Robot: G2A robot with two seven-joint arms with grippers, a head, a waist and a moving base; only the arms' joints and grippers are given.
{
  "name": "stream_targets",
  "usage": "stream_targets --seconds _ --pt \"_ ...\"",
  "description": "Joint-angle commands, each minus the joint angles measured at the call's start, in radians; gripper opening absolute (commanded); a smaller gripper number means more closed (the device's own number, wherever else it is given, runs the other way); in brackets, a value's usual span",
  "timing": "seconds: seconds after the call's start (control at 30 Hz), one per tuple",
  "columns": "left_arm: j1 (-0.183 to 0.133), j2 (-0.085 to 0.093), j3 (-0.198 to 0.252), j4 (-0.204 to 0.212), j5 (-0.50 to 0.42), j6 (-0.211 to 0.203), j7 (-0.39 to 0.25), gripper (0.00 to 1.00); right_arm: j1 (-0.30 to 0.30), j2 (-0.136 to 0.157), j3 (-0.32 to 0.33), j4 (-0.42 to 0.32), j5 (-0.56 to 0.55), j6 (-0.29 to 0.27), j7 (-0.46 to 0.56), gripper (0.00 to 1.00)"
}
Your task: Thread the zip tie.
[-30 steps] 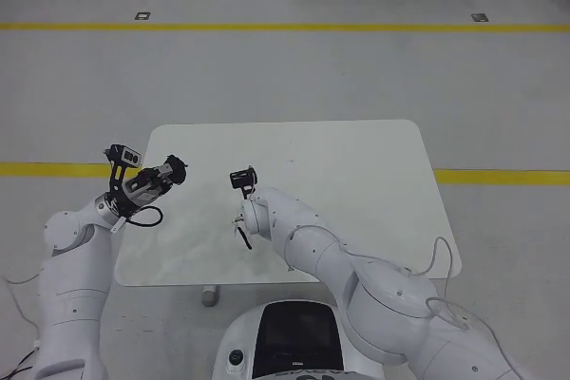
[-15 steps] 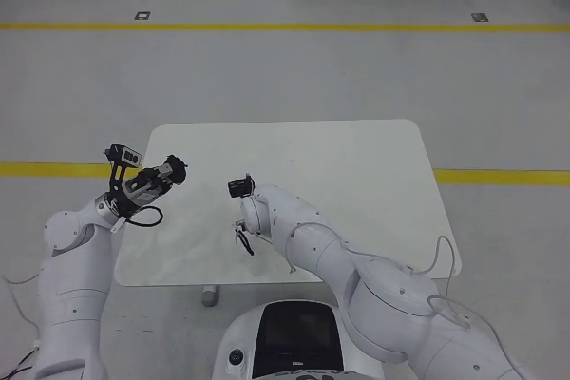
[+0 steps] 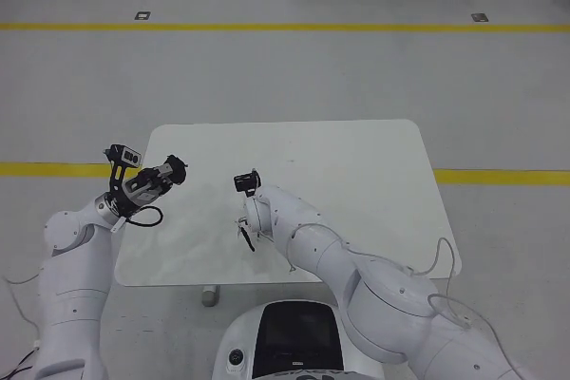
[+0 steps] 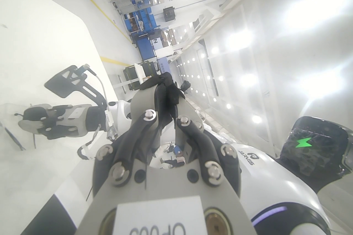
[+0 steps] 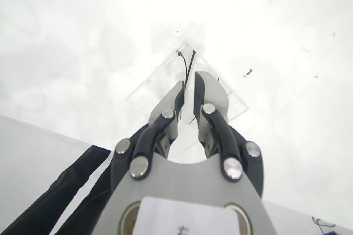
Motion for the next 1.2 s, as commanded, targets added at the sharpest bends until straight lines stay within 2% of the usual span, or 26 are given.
stream_targets --seconds 0.0,0.23,0.27,0.4,0.93,1.17 --pt "0.0 0.0 0.0 0.0 0.0 0.0 0.0 0.0 -0.007 0.0 0.002 -0.001 -0.003 0.0 0.003 0.15" --pt "0.0 0.0 0.0 0.0 0.0 0.0 0.0 0.0 -0.021 0.002 0.013 -0.007 -0.015 0.0 0.003 0.1" --pt "0.0 0.0 0.0 0.0 0.0 0.0 0.0 0.0 -0.023 0.003 0.015 -0.008 -0.017 0.0 0.002 0.06" --pt "0.0 0.0 0.0 0.0 0.0 0.0 0.0 0.0 -0.03 0.003 0.021 -0.008 -0.026 0.0 -0.001 0.0" --pt "0.0 0.0 0.0 0.0 0.0 0.0 0.0 0.0 -0.049 0.003 0.036 -0.012 -0.076 0.0 0.004 0.0" --pt "0.0 0.0 0.0 0.0 0.0 0.0 0.0 0.0 -0.05 0.003 0.046 -0.017 -0.095 0.0 0.005 0.03"
